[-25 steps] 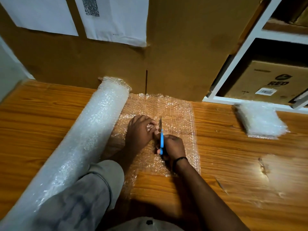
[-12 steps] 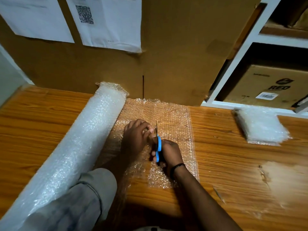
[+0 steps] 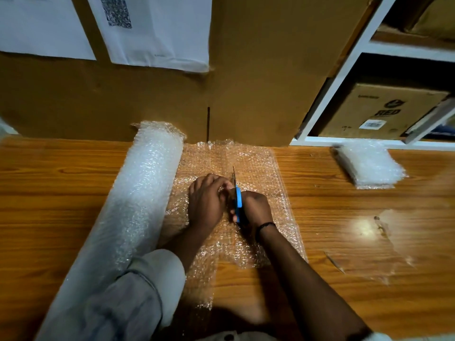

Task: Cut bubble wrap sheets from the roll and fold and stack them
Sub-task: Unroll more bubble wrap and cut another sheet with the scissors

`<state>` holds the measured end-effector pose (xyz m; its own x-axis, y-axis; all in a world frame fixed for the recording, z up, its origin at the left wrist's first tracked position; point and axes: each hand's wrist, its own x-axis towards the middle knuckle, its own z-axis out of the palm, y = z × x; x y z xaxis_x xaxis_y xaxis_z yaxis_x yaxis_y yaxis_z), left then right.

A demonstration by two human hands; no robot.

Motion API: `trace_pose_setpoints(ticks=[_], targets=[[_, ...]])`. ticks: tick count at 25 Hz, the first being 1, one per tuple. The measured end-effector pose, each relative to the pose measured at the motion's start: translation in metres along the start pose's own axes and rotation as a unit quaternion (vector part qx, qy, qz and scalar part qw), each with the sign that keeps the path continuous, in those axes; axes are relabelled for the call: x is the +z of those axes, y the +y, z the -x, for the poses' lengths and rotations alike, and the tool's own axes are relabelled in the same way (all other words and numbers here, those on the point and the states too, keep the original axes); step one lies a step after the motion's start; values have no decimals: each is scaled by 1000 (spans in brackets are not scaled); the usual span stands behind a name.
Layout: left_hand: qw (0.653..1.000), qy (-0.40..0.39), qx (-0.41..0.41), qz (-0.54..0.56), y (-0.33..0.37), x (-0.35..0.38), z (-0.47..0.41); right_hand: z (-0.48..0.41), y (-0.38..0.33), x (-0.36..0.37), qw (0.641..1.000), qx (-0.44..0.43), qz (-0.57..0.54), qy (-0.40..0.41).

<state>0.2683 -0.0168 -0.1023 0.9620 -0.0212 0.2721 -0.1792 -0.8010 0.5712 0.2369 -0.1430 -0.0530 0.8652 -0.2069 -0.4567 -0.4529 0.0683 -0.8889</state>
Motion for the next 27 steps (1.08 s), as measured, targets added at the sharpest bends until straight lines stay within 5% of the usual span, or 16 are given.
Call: trace_pose_setpoints(ticks=[7,27], targets=[[1000,-8,5,-15,-5,0,-2,-9,1,1,995,-25,93,25],[1000,1,-5,13,5,-8,2,-12,-29,-3,997,-36,70,4]])
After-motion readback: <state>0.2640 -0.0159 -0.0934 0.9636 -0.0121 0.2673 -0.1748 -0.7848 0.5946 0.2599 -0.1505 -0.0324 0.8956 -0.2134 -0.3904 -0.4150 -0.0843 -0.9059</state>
